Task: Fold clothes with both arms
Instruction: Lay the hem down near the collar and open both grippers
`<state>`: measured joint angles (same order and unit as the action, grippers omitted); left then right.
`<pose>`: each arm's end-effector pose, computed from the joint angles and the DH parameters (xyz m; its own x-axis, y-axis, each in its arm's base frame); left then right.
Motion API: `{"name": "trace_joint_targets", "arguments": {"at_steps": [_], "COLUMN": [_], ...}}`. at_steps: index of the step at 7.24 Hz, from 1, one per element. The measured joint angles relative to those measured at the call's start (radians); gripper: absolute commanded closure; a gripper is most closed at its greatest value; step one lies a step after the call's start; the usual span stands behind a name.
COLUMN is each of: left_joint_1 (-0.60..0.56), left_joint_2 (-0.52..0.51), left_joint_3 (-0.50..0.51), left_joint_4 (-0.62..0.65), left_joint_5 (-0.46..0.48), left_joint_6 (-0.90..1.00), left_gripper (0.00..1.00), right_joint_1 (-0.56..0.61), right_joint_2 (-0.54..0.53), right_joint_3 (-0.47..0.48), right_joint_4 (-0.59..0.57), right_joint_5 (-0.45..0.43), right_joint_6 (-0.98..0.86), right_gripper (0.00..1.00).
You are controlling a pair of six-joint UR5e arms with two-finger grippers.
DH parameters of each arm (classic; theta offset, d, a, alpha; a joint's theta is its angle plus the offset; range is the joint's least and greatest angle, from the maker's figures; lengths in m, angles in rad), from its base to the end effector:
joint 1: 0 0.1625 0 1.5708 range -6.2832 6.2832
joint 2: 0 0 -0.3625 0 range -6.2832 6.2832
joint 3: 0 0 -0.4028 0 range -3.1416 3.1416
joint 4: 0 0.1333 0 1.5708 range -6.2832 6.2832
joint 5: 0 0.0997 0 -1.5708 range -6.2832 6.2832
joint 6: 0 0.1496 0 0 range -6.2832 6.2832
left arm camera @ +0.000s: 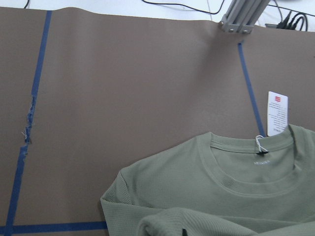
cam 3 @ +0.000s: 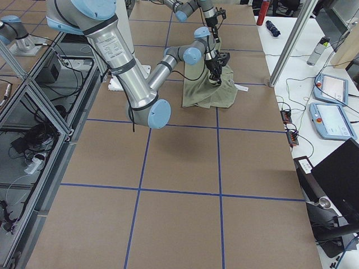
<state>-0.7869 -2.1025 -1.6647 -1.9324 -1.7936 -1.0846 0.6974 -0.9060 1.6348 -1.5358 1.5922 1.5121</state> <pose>0.4141 -0.5573 0.2363 0.6059 0.0378 -0.7947 0.3137 0.9066 0.2823 -0.4527 -0.5490 0.2186 0.5896 0.4175 0.6914 -0.5972 0.8017 0.0252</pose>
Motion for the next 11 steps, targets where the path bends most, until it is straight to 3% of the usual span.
{"name": "trace_joint_targets", "arguments": {"at_steps": [2, 5, 6, 7, 11], "left_joint_1": [0.026, 0.059, 0.060, 0.061, 0.062], "left_joint_2": [-0.013, -0.014, -0.014, -0.014, 0.024], "left_joint_3": [0.161, 0.219, 0.220, 0.220, 0.152], "left_joint_4": [-0.124, -0.160, -0.162, -0.164, -0.234], "left_joint_5": [0.043, 0.076, 0.077, 0.077, 0.063], "left_joint_6": [0.000, 0.000, 0.001, 0.001, 0.103], "left_gripper": [1.00, 1.00, 0.68, 0.01, 0.00], "right_joint_1": [0.015, 0.018, 0.018, 0.018, 0.022], "right_joint_2": [0.014, 0.015, 0.015, 0.014, -0.011], "right_joint_3": [-0.148, -0.194, -0.194, -0.195, -0.140], "right_joint_4": [0.105, 0.127, 0.128, 0.128, 0.129], "right_joint_5": [-0.001, -0.001, -0.002, -0.003, 0.031], "right_joint_6": [-0.038, -0.074, -0.079, -0.082, -0.188], "right_gripper": [1.00, 1.00, 0.42, 0.00, 0.00]}}
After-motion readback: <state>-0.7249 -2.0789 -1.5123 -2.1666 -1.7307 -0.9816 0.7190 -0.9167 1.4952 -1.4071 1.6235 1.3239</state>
